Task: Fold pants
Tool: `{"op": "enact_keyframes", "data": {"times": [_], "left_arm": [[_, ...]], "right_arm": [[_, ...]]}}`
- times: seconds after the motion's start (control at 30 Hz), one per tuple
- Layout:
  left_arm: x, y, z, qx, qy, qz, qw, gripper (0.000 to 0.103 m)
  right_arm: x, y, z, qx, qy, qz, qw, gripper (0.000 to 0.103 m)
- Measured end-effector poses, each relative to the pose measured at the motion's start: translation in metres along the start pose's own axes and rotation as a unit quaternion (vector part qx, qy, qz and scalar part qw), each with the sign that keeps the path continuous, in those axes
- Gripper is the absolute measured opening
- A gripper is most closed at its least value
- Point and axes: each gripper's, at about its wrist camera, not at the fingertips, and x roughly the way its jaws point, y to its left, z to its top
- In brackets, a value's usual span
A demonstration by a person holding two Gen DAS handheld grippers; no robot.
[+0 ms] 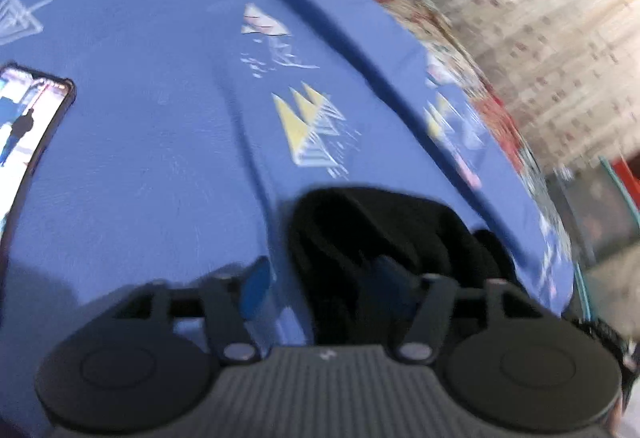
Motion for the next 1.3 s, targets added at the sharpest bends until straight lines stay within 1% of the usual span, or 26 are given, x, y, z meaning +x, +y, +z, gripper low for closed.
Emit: {"op": "enact_keyframes", "data": {"times": [0.07,0.13,0.23,0.33,0.4,0.43,0.47,0.5,0.53,0.63,0.7,0.73,0.77,0.83,0.87,0.9,0.93,1.0,1.03,1.1,1.13,1.17,1.2,1.23,1.27,1.3], "left_arm": [[-0.005,-0.011,-0.019,0.02,0.029,-0.009,0.9993,0.081],[0.0,-0.016,-0.034,0.019,0.066,-0.022,0.9974,0.084],[0.021,-0.016,-0.051,-0.024,0.115,-0.039,0.9924,0.09],[0.038,-0.02,-0.052,-0.057,0.111,-0.045,0.9911,0.102],[0.048,-0.023,-0.054,-0.076,0.103,-0.035,0.9912,0.101],[0.048,-0.026,-0.055,-0.077,0.096,-0.022,0.9922,0.084],[0.05,-0.031,-0.054,-0.065,0.091,-0.013,0.9936,0.043],[0.054,-0.035,-0.052,-0.048,0.105,-0.014,0.9933,0.042],[0.054,-0.034,-0.051,-0.048,0.109,-0.015,0.9928,0.037],[0.031,-0.025,-0.043,-0.045,0.094,-0.011,0.9945,0.019],[0.011,-0.016,-0.034,-0.056,0.082,-0.015,0.9949,0.016],[0.001,-0.011,-0.03,-0.061,0.076,-0.015,0.9952,0.008],[-0.01,-0.006,-0.027,-0.063,0.066,-0.002,0.9958,0.006],[-0.024,0.003,-0.023,-0.068,0.054,0.023,0.9959,0.006],[-0.029,0.009,-0.023,-0.084,0.055,0.018,0.9948,0.006],[-0.031,0.015,-0.025,-0.099,0.059,0.01,0.9933,0.006],[-0.03,0.016,-0.028,-0.107,0.063,0.007,0.9922,0.006],[-0.025,0.013,-0.033,-0.099,0.07,0.013,0.9925,0.006],[-0.021,0.008,-0.034,-0.09,0.073,0.013,0.9932,0.007],[-0.015,0.0,-0.037,-0.072,0.082,0.006,0.994,0.007],[-0.013,-0.004,-0.037,-0.065,0.086,0.004,0.9942,0.012],[-0.01,-0.009,-0.037,-0.055,0.089,0.0,0.9945,0.022],[-0.007,-0.014,-0.036,-0.047,0.09,-0.001,0.9948,0.027],[-0.007,-0.018,-0.038,-0.04,0.089,0.0,0.9953,0.034],[-0.007,-0.02,-0.038,-0.032,0.089,0.002,0.9955,0.041],[-0.007,-0.022,-0.039,-0.027,0.092,0.003,0.9954,0.045]], "right_arm": [[-0.017,-0.027,-0.005,0.025,-0.015,-0.026,0.999,0.045],[-0.03,-0.05,-0.012,0.054,-0.021,-0.044,0.997,0.047],[-0.036,-0.07,-0.023,0.084,-0.014,-0.057,0.995,0.047],[-0.04,-0.071,-0.03,0.073,-0.013,-0.059,0.996,0.047],[-0.04,-0.061,-0.03,0.042,-0.018,-0.062,0.997,0.047],[-0.037,-0.053,-0.027,0.017,-0.021,-0.064,0.998,0.047],[-0.034,-0.045,-0.023,-0.008,-0.022,-0.064,0.998,0.047],[-0.029,-0.041,-0.021,-0.03,-0.023,-0.064,0.997,0.047],[-0.021,-0.031,-0.017,-0.061,-0.02,-0.067,0.996,0.047],[0.011,-0.006,-0.011,-0.14,0.003,-0.078,0.987,0.05],[0.036,0.006,-0.011,-0.178,0.022,-0.085,0.98,0.053],[0.054,0.01,-0.011,-0.189,0.037,-0.087,0.977,0.054],[0.068,0.011,-0.012,-0.191,0.05,-0.087,0.976,0.054],[0.097,0.011,-0.014,-0.188,0.072,-0.101,0.974,0.052],[0.108,0.008,-0.015,-0.185,0.08,-0.116,0.973,0.05],[0.119,0.001,-0.014,-0.171,0.09,-0.137,0.971,0.024],[0.122,-0.007,-0.01,-0.153,0.089,-0.15,0.973,0.007],[0.103,-0.023,0.003,-0.104,0.049,-0.152,0.982,0.007],[0.08,-0.034,0.012,-0.075,0.007,-0.153,0.985,0.006],[0.033,-0.059,0.023,-0.023,-0.06,-0.16,0.985,0.006],[0.003,-0.078,0.025,0.015,-0.087,-0.158,0.983,0.006],[-0.019,-0.095,0.024,0.045,-0.099,-0.158,0.981,0.006],[-0.04,-0.112,0.019,0.069,-0.108,-0.162,0.978,0.006],[-0.062,-0.131,0.01,0.093,-0.115,-0.182,0.972,0.007],[-0.075,-0.146,0.001,0.11,-0.113,-0.196,0.968,0.007],[-0.087,-0.164,-0.011,0.131,-0.1,-0.206,0.965,0.013]]}}
